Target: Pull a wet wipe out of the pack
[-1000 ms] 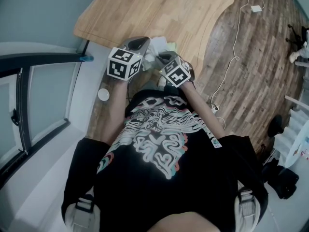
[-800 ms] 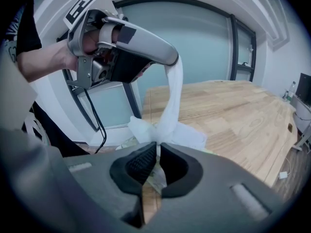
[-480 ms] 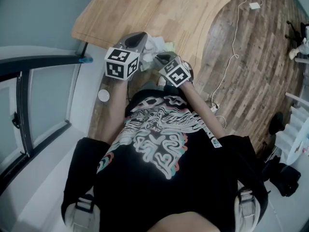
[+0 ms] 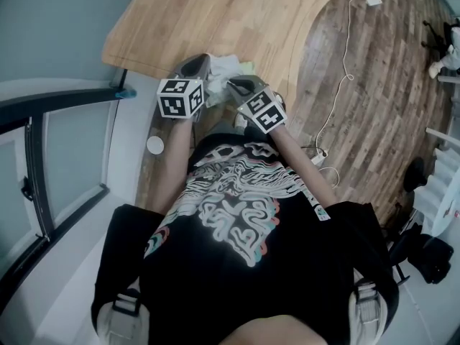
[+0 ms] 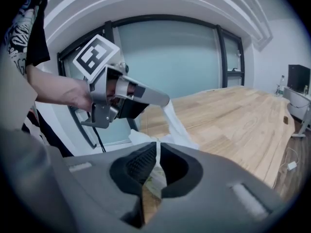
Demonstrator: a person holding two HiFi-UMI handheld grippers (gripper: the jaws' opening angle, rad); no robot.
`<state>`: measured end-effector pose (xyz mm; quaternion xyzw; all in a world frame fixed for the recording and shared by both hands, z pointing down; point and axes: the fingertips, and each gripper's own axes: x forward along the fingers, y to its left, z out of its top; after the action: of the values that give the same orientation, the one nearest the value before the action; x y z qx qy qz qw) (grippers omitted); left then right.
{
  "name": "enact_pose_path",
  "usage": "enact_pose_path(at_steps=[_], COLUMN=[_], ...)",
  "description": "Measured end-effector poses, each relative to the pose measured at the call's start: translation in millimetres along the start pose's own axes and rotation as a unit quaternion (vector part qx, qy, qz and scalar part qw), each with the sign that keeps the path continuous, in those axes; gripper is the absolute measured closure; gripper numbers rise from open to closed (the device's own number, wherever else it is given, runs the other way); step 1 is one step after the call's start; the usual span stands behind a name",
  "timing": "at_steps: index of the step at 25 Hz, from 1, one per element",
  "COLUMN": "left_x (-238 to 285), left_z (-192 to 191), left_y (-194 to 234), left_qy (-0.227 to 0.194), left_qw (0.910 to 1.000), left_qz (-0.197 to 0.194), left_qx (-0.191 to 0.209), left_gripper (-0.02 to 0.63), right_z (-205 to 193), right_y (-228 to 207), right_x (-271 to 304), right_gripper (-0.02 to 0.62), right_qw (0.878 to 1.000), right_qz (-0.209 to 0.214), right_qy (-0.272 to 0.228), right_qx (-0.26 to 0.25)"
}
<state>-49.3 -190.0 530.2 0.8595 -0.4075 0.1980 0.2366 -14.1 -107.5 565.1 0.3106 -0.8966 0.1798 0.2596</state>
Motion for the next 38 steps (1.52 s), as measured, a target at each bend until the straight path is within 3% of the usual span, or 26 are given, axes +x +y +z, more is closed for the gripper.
enact_pose_path(at_steps=[5, 7, 8, 14, 18, 19, 22, 26, 29, 34, 38], left_x=[8.7, 11.2, 11.3, -4.0, -11.0, -13.8, -26.6, -51.3, -80.4, -127.0, -156.6], left_z=[-11.8, -14.4, -14.8, -2.7, -0.1, -0.6, 2.5, 17.8, 33.8, 48.4, 38.8], left_y=[-9.1, -13.0, -14.4, -16.5, -11.4, -10.5, -11.4, -19.7, -21.2, -23.1, -26.3], left_qy=[0.027, 0.033, 0.032, -0.021, -0.013, -0.011, -0.021, -0.065, -0.105, -0.14, -0.155], left_qw=[0.9989, 0.9984, 0.9983, 0.9983, 0.9979, 0.9978, 0.9966, 0.9926, 0.9869, 0.9772, 0.976], left_qz=[-0.013, -0.026, -0.031, -0.048, -0.056, -0.055, -0.055, -0.054, -0.044, -0.039, -0.046], left_qx=[0.037, 0.039, 0.037, 0.024, 0.031, 0.036, 0.058, 0.087, 0.114, 0.154, 0.146], left_gripper=[0.592, 0.48, 0.454, 0.454, 0.35, 0.35, 0.365, 0.468, 0.615, 0.615, 0.615], right_z=[10.6, 16.2, 20.7, 42.0, 44.4, 44.4, 46.5, 56.3, 66.8, 77.9, 78.3], right_y=[-25.3, -31.7, -33.7, -42.2, -38.3, -35.4, -27.1, -16.5, -0.1, 29.4, 50.2], right_x=[-14.5, -18.5, -22.1, -50.0, -61.2, -64.6, -77.3, -99.5, -113.8, -136.6, -150.4], right_gripper=[0.572, 0.572, 0.572, 0.572, 0.572, 0.572, 0.572, 0.572, 0.572, 0.572, 0.574], right_qw=[0.997, 0.995, 0.993, 0.979, 0.973, 0.971, 0.964, 0.954, 0.947, 0.935, 0.928], right_qz=[-0.055, -0.075, -0.083, -0.142, -0.172, -0.181, -0.209, -0.238, -0.246, -0.277, -0.295], right_qy=[-0.043, -0.062, -0.077, -0.143, -0.148, -0.15, -0.158, -0.178, -0.203, -0.222, -0.226], right_qx=[0.018, 0.02, 0.021, 0.036, 0.041, 0.041, 0.043, 0.041, 0.03, 0.015, 0.023])
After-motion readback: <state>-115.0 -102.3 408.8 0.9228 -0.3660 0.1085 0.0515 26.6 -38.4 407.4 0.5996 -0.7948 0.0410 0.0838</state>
